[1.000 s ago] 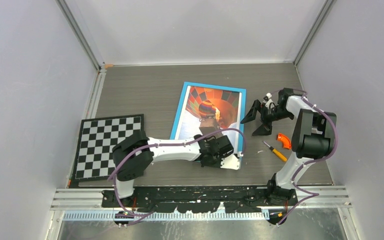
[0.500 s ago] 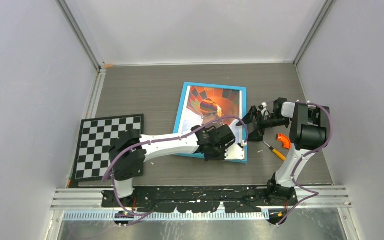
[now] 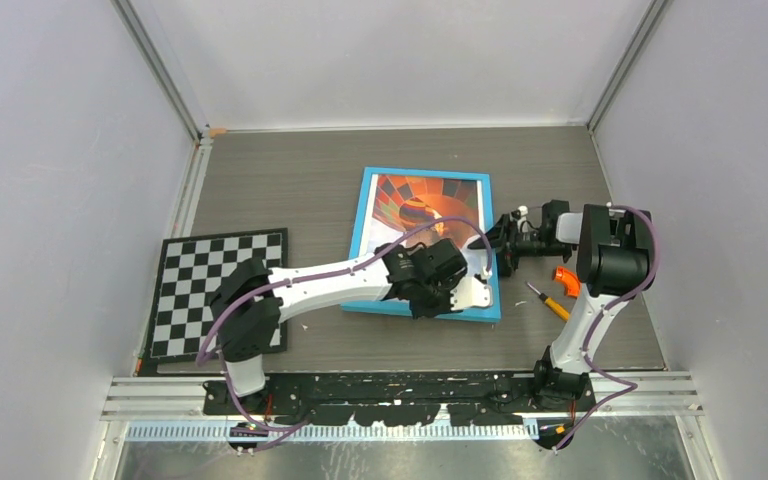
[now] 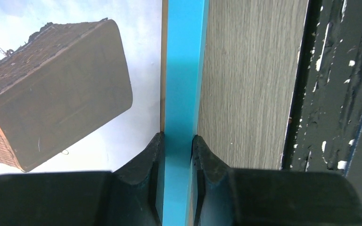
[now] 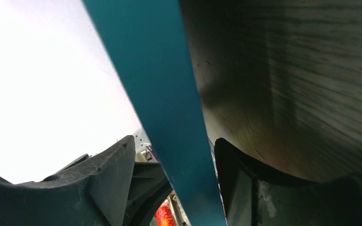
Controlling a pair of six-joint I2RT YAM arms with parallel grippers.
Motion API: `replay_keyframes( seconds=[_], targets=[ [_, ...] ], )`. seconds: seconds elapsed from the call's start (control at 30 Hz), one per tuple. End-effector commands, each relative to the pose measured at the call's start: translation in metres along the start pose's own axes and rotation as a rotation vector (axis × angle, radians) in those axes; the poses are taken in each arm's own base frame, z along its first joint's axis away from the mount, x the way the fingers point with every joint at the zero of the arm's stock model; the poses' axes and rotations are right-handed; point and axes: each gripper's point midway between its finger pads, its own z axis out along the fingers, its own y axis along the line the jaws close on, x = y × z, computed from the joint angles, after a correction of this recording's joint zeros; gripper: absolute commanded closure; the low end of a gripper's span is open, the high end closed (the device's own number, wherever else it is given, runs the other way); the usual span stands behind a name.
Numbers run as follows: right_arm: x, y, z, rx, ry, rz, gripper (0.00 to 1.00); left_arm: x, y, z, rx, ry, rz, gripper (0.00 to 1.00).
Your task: Take the photo out of the frame
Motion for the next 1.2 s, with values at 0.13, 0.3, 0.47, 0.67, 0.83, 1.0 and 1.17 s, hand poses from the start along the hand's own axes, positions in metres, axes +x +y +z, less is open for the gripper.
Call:
replay_keyframes(
  seconds=[0.13,0.3,0.47,0.67,0.83,1.0,1.17],
  targets=[
    [0.007,0.012,-0.001,-0.034,0.014,-0.004,0.59,-0.053,0.023,-0.039,-0.034,-0.209,-0.106,1.00],
    [0.013,0.031,-0.013,0.002,0.009,-0.062,0.96,-0.052,0.036,-0.055,-0.046,-0.225,-0.190,0.76],
    [0.021,0.050,-0.028,0.038,0.006,-0.094,0.99,-0.050,0.058,-0.082,-0.088,-0.287,-0.275,0.15],
    [0.015,0.081,-0.043,0.076,-0.054,-0.124,0.99,-0.049,0.093,-0.130,-0.240,-0.325,-0.232,0.00],
    [-0.003,0.111,-0.059,0.149,-0.140,-0.199,0.99,-0.016,0.142,-0.167,-0.321,-0.344,-0.427,0.00],
    [-0.019,0.126,-0.081,0.316,-0.155,-0.294,0.99,0.027,0.161,-0.185,-0.412,-0.281,-0.508,0.00],
    [-0.029,0.153,-0.095,0.383,-0.191,-0.449,0.99,0.063,0.180,-0.206,-0.481,-0.263,-0.624,0.00]
  ],
)
